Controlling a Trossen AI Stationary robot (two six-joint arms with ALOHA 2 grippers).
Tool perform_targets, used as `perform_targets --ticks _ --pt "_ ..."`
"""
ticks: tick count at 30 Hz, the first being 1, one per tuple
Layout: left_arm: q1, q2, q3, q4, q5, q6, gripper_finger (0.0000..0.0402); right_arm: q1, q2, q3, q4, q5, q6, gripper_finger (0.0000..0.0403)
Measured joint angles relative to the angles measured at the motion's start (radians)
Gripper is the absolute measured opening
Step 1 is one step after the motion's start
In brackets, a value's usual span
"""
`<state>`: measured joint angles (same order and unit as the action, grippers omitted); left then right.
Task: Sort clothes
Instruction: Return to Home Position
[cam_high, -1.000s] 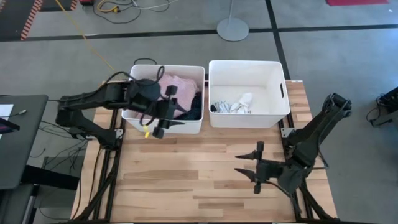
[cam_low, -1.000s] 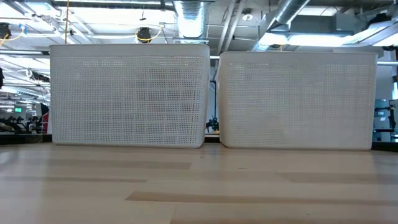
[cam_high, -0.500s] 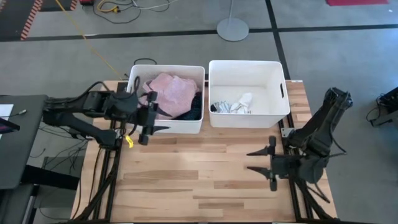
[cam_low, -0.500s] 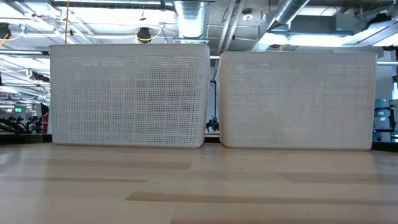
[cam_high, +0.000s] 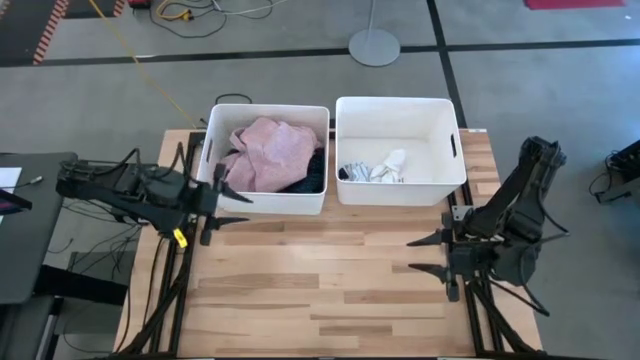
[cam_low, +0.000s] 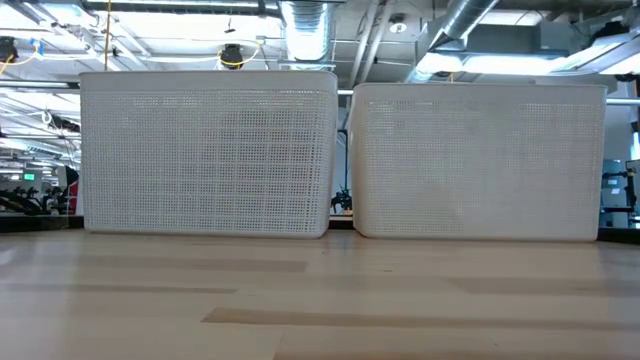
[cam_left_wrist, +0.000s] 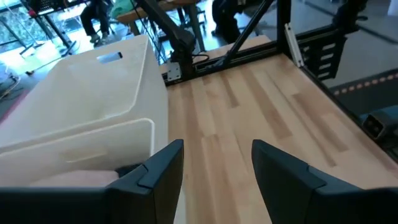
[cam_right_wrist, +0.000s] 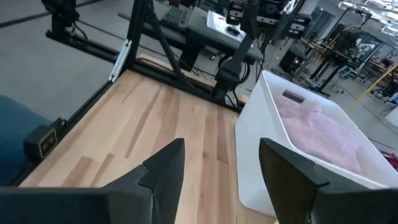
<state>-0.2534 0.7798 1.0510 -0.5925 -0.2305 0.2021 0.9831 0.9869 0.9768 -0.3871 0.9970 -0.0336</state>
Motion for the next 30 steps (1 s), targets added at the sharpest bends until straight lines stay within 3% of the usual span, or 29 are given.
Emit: perform_targets --ticks 8,15,24,30 --pt "-0.065 -0.142 -0.205 0.120 -0.019 -0.053 0.0183 0.000 -0.036 0.000 -0.158 0.000 0.146 0.0209" --pt "-0.120 -0.199 -0.316 0.204 -0.020 -0.080 0.0183 0.031 -0.081 0.000 -0.191 0.014 0.148 0.0181" --pt "-0.187 -0.203 -0.389 0.267 -0.020 -0.106 0.0183 0.123 -0.142 -0.005 -0.268 0.073 0.195 0.0153" --pt "-0.230 -0.198 -0.389 0.271 -0.069 -0.116 0.0183 0.194 -0.283 -0.163 -0.204 0.160 0.232 0.0143"
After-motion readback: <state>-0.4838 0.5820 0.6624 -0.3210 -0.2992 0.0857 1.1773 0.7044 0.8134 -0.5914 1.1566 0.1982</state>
